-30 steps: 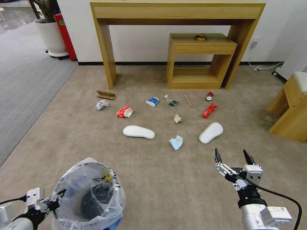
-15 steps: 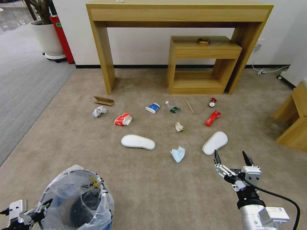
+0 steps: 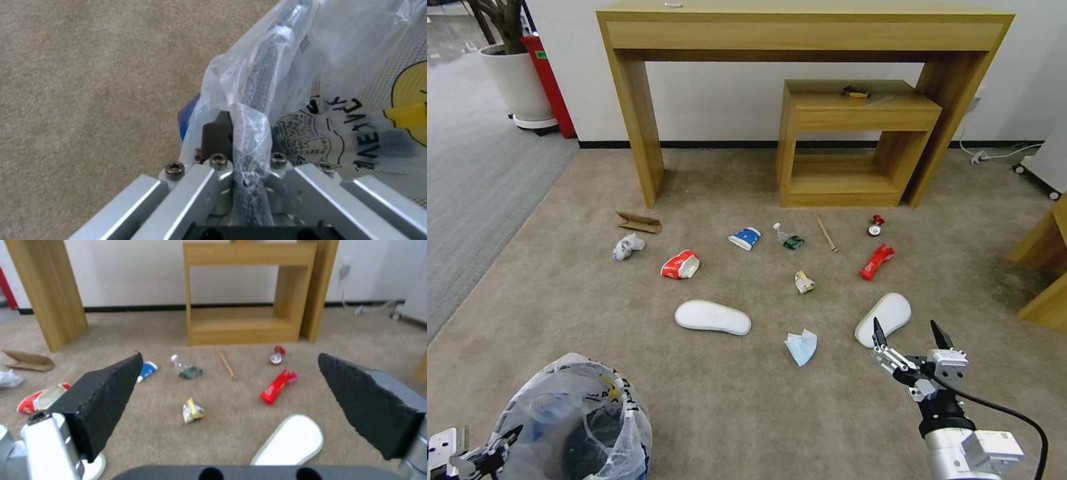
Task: Pick up the trash bin and place the garbage on the floor into it.
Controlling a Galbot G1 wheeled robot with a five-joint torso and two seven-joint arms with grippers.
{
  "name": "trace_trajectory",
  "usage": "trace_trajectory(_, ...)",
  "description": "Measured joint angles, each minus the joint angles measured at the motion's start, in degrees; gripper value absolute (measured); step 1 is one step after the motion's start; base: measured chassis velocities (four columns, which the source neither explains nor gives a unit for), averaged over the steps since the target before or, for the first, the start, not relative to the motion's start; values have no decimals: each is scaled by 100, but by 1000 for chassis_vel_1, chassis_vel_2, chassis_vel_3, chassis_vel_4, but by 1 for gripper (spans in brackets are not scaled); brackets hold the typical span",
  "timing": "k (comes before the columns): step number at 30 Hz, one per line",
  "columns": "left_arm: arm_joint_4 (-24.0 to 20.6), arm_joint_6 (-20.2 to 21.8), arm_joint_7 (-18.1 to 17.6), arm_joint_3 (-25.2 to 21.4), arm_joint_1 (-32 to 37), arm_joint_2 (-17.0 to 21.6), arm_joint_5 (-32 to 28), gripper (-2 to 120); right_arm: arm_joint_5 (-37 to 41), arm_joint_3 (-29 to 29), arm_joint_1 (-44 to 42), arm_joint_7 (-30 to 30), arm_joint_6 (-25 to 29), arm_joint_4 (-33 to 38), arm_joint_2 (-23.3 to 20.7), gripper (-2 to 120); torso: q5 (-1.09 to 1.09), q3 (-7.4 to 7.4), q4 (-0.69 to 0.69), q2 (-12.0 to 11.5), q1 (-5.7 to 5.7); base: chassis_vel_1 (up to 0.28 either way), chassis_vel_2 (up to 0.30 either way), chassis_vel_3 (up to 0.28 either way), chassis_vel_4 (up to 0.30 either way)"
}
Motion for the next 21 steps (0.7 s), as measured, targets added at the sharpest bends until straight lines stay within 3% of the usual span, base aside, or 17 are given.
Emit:
trace_trajectory(5, 170, -30, 91, -31, -6, 138, -21, 0, 749, 90, 555, 88, -646, -467, -342, 100, 0, -1, 3, 1, -1, 0, 0, 0, 0)
trace_trajectory(10, 213, 16, 104, -54, -42, 305, -123, 0, 1453, 4, 1032, 213, -1063, -1059, -645, 100, 0, -1, -2, 1, -1, 0, 0, 0, 0)
trace_trajectory(13, 198, 44, 89, -111, 3, 303, -188, 0, 1755, -252, 1727, 95, -1367, -1973, -930, 100, 1, 0, 2, 1, -1, 0, 0, 0, 0)
trace_trajectory(21, 92, 91, 50, -123, 25, 177, -144, 0, 2098, -1065, 2916, -217, -1673, -3400, -1301, 100, 1, 0, 1, 1, -1, 0, 0, 0, 0)
